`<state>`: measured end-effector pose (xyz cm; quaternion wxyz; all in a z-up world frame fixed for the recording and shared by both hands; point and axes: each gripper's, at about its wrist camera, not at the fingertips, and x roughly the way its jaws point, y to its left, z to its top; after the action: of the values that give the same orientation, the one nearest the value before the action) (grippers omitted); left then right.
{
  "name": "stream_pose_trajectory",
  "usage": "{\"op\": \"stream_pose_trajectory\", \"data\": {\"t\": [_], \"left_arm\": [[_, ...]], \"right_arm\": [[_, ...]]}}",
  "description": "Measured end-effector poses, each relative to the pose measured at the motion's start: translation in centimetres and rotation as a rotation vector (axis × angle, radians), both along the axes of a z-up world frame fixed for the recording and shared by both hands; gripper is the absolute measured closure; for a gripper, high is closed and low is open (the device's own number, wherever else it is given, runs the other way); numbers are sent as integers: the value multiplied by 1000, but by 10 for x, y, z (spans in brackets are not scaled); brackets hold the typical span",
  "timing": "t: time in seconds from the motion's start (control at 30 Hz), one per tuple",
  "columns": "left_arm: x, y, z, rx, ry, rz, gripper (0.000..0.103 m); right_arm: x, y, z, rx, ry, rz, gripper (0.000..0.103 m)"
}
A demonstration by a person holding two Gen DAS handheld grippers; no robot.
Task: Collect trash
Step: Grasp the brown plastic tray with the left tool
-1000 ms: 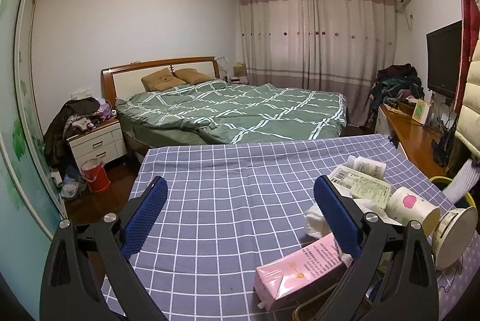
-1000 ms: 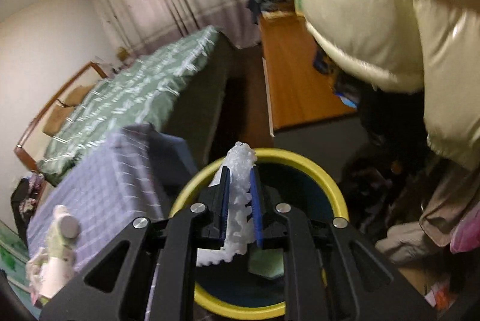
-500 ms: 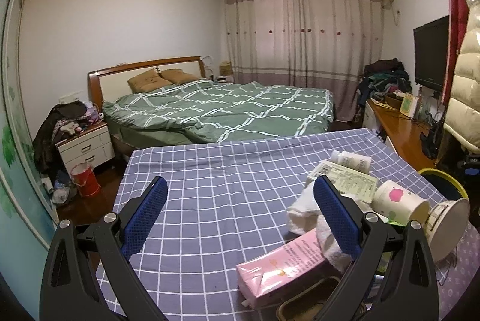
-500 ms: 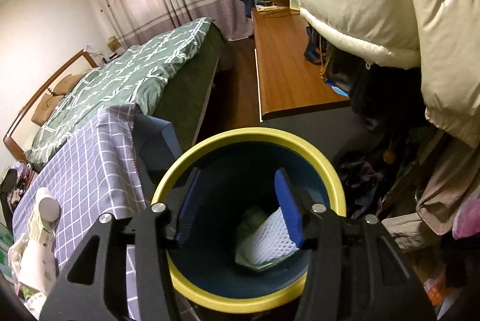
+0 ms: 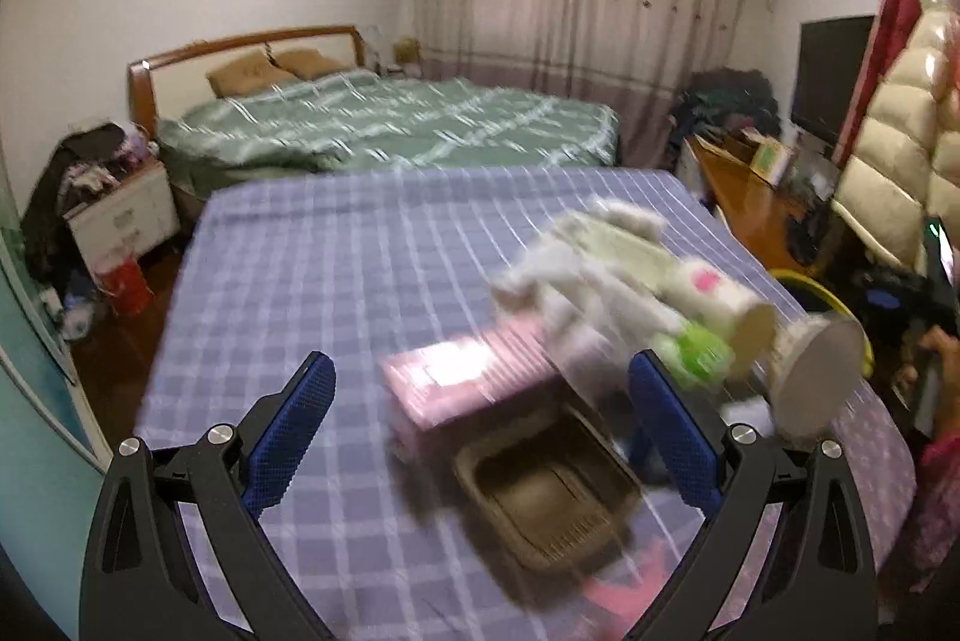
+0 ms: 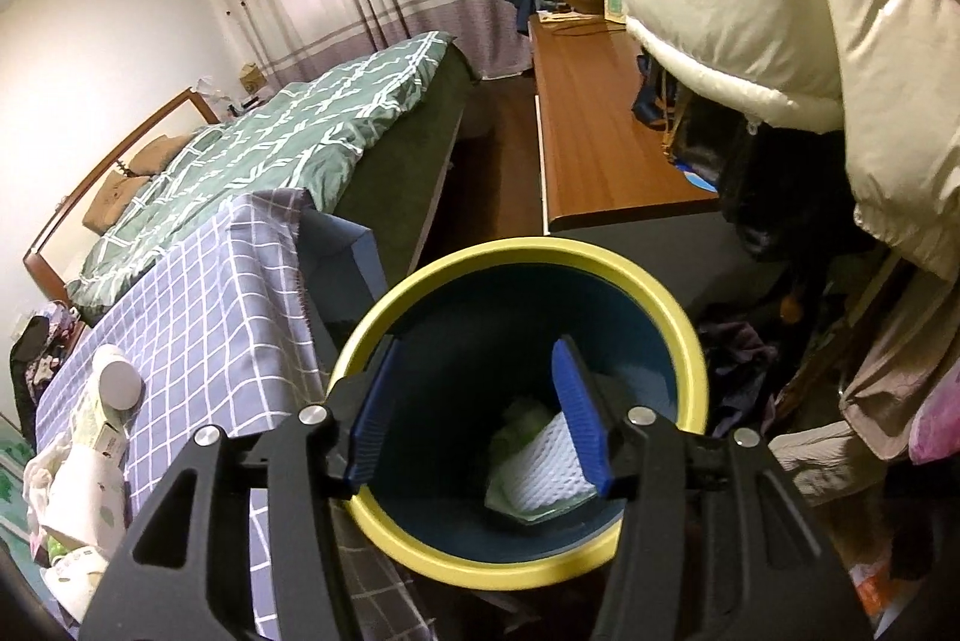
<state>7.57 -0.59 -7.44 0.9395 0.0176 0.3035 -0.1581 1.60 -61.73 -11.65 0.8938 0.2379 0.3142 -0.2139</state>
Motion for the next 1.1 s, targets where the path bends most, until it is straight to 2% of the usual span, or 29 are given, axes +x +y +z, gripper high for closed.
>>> {"op": "stream_pose_trajectory", "data": {"t": [0.27,0.43,0.67,0.9,1.0,1.1], "left_arm": [[-14,-33,-30,41,92,-76,7],[0,-38,-42,72,135,-89,7],[20,-30,-52,34,206,-142,7],[28,-42,-59,77,232,-176,8],[32,-46,-62,97,253,-169,15],[33,-45,-63,104,263,-169,17]], "right_arm": [[2,10,2,16,-21,44,52],[0,8,2,25,-24,42,51],[0,4,-1,41,-25,38,50],[6,7,-7,51,-13,55,50],[6,7,-8,55,-12,58,50],[6,7,-8,56,-14,59,50]]}}
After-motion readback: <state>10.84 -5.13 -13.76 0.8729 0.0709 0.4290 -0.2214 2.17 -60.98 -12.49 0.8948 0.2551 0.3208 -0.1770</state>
